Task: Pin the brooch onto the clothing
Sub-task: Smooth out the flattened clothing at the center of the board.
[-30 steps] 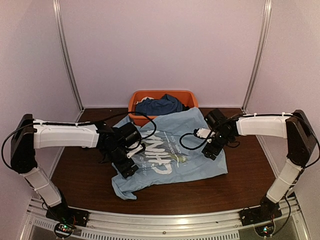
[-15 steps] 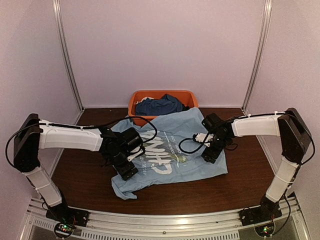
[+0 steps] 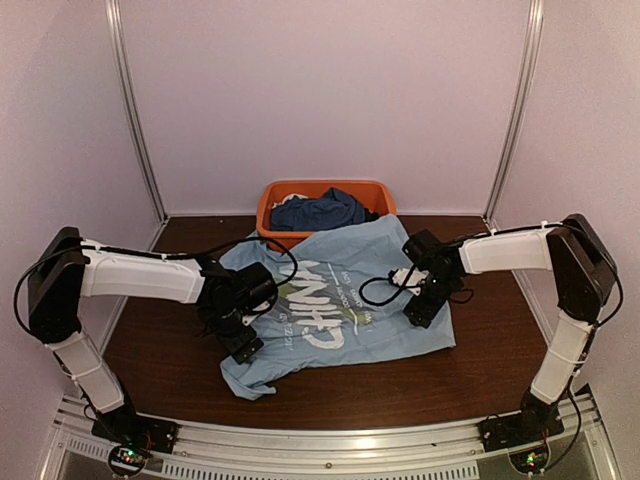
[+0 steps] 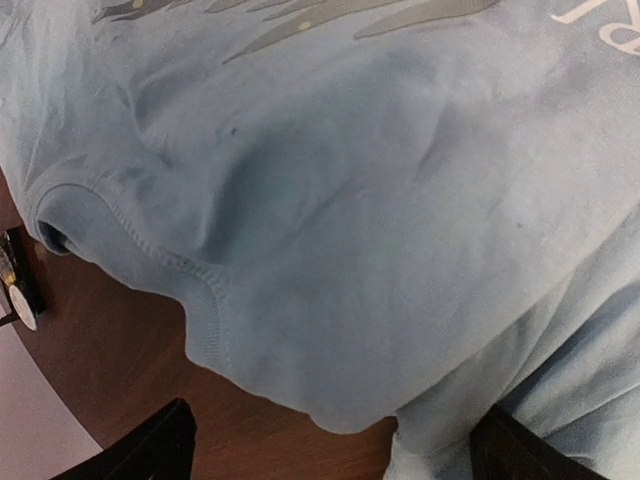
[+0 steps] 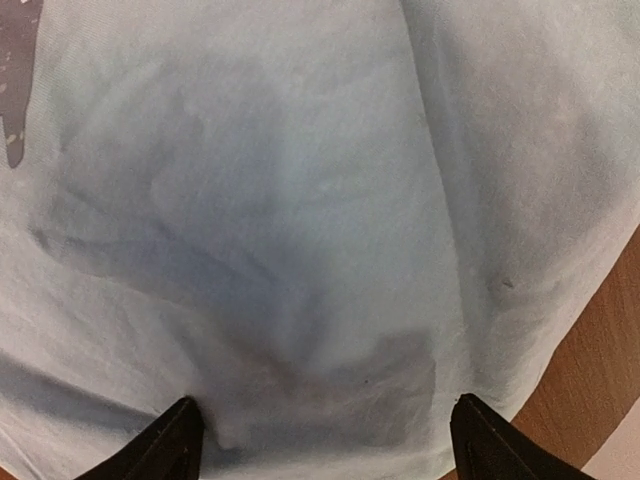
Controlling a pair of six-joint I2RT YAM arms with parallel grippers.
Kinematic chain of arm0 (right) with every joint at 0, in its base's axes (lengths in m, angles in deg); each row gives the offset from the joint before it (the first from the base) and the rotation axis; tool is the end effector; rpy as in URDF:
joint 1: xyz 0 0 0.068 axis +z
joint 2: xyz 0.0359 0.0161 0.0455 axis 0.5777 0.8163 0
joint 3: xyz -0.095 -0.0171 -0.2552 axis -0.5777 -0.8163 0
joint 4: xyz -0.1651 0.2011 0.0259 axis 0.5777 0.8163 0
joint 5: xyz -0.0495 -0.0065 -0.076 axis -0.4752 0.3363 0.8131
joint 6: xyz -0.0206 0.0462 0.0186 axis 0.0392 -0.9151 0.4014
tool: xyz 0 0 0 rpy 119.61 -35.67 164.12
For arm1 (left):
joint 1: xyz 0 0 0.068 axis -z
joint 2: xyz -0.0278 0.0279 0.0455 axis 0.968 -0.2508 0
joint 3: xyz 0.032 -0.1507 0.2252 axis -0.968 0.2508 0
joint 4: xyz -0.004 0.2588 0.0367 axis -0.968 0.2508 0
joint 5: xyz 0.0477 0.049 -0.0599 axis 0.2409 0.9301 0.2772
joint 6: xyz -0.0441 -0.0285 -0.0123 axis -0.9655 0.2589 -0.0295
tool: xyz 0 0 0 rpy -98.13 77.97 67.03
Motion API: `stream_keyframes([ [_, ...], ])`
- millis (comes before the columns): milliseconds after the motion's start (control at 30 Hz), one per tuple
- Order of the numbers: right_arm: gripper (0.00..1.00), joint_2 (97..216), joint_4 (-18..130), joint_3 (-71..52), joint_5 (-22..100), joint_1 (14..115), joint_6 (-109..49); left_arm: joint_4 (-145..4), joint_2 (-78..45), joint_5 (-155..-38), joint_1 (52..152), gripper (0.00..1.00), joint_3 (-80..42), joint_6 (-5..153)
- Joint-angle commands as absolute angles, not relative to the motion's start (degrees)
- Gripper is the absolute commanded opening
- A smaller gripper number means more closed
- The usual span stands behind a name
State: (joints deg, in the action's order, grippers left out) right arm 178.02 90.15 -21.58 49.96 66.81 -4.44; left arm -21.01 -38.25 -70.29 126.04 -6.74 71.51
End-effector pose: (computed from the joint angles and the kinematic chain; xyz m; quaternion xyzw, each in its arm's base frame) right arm 0.2880 0.1740 0.1569 -0.4155 0.8986 -0.0150 0.1404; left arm 0.1949 -0.2197 0.1692 0.2998 0.9400 0.1056 0.1242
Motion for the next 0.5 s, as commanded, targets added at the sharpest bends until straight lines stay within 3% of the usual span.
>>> stream_keyframes([
  [0, 0.85, 179.60, 91.31, -21.17, 53.44, 65.79, -6.40, -17.47, -38.79, -68.20, 125.42, 0.98, -6.44, 68.22],
  [467, 0.85, 176.21, 92.39, -22.56, 54.52, 64.89, -7.68, -13.58, -38.33, -70.78, 125.58, 0.98, -7.96, 61.64],
])
